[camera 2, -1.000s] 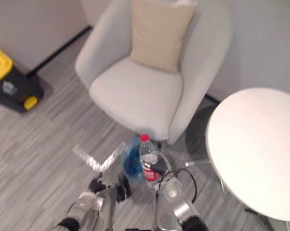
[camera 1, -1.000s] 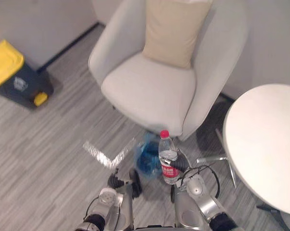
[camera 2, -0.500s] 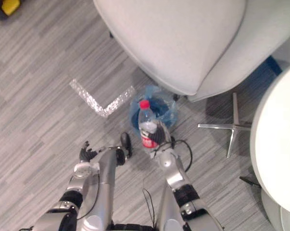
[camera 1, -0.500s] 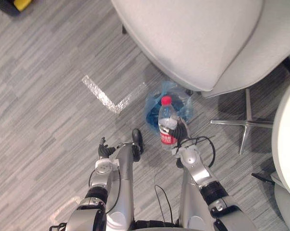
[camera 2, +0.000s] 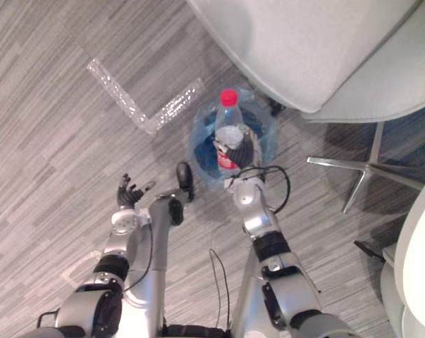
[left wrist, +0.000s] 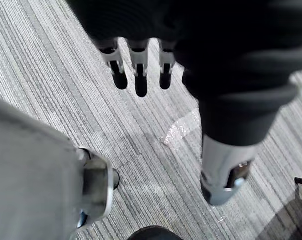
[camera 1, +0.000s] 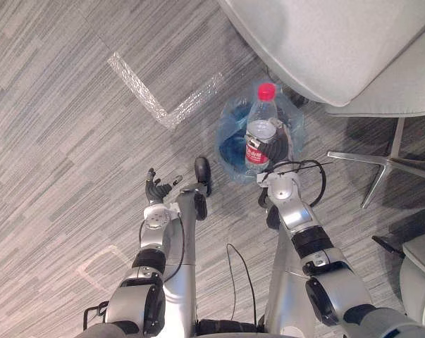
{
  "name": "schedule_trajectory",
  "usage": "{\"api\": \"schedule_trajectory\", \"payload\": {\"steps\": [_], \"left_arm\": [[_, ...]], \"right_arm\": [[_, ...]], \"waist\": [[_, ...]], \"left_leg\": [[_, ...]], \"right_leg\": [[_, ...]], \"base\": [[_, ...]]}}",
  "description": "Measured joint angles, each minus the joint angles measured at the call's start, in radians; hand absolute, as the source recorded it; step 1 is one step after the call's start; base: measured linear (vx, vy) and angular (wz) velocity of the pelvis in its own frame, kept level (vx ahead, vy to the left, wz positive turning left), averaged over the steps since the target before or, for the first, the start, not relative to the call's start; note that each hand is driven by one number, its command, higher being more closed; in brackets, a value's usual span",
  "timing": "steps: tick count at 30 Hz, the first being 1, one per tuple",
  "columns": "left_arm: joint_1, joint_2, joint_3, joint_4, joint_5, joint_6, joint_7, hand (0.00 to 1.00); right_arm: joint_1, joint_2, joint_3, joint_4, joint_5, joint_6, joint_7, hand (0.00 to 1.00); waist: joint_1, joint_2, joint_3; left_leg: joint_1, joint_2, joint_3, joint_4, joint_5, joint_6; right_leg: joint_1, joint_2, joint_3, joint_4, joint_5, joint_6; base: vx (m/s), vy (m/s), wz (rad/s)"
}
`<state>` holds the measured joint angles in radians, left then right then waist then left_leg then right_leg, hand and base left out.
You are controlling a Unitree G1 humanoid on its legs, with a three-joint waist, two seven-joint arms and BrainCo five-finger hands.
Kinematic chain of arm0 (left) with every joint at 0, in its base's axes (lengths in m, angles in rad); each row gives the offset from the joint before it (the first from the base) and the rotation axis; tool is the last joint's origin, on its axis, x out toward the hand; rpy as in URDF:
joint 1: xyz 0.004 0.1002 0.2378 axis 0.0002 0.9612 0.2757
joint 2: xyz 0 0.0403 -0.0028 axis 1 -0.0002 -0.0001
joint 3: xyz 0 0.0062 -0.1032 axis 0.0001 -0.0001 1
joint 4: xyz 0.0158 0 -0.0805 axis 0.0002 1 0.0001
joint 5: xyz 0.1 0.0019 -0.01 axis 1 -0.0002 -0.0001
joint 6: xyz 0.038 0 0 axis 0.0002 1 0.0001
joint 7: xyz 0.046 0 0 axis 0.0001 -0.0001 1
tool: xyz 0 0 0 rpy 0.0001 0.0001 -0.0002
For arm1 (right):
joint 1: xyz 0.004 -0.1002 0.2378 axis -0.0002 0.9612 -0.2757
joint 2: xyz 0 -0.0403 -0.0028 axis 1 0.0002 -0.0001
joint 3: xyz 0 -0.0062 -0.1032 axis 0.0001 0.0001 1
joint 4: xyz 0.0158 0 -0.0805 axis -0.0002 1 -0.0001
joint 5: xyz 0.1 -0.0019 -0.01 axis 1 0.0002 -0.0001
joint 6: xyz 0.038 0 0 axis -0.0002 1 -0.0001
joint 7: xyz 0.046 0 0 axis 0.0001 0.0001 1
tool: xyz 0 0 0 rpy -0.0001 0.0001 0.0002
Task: Gather rubbish on tea table into small bin, then transfer packed bag to large trash can.
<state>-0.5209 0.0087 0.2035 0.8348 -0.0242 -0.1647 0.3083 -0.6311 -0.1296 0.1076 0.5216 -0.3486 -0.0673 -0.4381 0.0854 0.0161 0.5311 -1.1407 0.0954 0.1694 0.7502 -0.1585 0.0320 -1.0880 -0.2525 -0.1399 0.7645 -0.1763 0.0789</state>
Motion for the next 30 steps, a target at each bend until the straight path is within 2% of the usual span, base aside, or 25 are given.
{"api": "schedule_trajectory", "payload": {"steps": [7,9,11,13,21,25,28,30], "left_arm": [[0.001,0.008,-0.072,0.001,0.000,0.002,-0.008,0.00],[0.001,0.007,-0.108,0.002,0.003,0.003,-0.010,0.00],[0.003,-0.006,-0.125,0.011,0.004,0.003,-0.012,0.00],[0.010,-0.028,-0.126,0.040,0.007,0.004,-0.013,0.00],[0.009,-0.042,-0.143,0.052,0.015,0.004,-0.019,0.00],[-0.003,-0.024,-0.112,0.037,0.010,0.002,-0.019,0.00],[-0.001,0.023,-0.102,-0.043,-0.034,-0.008,-0.029,0.00],[-0.015,0.056,-0.102,-0.076,-0.064,-0.019,-0.024,0.00]], "right_arm": [[0.006,-0.021,0.051,0.007,-0.016,-0.003,0.033,0.00],[0.009,-0.046,0.120,0.009,-0.149,-0.006,0.067,0.00],[0.017,-0.047,0.142,0.023,-0.206,-0.007,0.080,0.00],[0.034,-0.044,0.183,0.076,-0.266,-0.013,0.097,0.00],[0.015,-0.018,0.250,0.227,-0.360,-0.004,0.121,0.00],[-0.035,-0.001,0.245,0.286,-0.391,0.016,0.117,0.00],[-0.104,-0.008,0.179,0.335,-0.397,0.031,0.104,0.00],[-0.141,-0.027,0.149,0.363,-0.397,0.056,0.094,0.00]], "waist": [[0.001,-0.003,-0.006],[-0.001,-0.012,-0.016],[-0.004,-0.016,-0.018],[-0.004,-0.025,-0.057],[-0.005,-0.031,-0.066],[-0.007,-0.031,-0.069],[-0.008,-0.031,-0.066],[-0.008,-0.030,-0.066]], "left_leg": [[0.012,0.007,-0.008,-0.016,0.016,-0.010],[0.022,0.017,0.002,-0.029,0.020,-0.011],[0.044,0.017,0.004,-0.048,0.027,-0.013],[0.050,0.019,0.006,-0.074,0.035,-0.018],[0.057,0.019,0.001,-0.114,0.058,-0.024],[0.017,0.014,-0.020,-0.130,0.078,-0.030],[-0.040,0.000,-0.030,-0.144,0.111,-0.032],[-0.072,-0.007,-0.044,-0.145,0.123,-0.036]], "right_leg": [[0.009,0.005,-0.014,-0.008,0.002,-0.016],[0.018,0.013,-0.014,-0.029,0.016,-0.024],[0.039,0.018,-0.014,-0.050,0.026,-0.025],[0.043,0.024,-0.016,-0.077,0.038,-0.029],[0.052,0.029,-0.030,-0.110,0.051,-0.036],[0.022,0.027,-0.053,-0.114,0.055,-0.041],[-0.046,0.016,-0.059,-0.089,0.053,-0.047],[-0.079,0.006,-0.070,-0.067,0.043,-0.055]], "base": [[-0.01,-0.050,0.00],[-0.02,-0.025,-0.17],[-0.02,-0.023,-0.08],[-0.02,-0.036,-0.04],[0.00,-0.021,0.01],[0.01,-0.018,0.13],[0.00,-0.026,0.21],[-0.03,-0.034,0.26]]}}
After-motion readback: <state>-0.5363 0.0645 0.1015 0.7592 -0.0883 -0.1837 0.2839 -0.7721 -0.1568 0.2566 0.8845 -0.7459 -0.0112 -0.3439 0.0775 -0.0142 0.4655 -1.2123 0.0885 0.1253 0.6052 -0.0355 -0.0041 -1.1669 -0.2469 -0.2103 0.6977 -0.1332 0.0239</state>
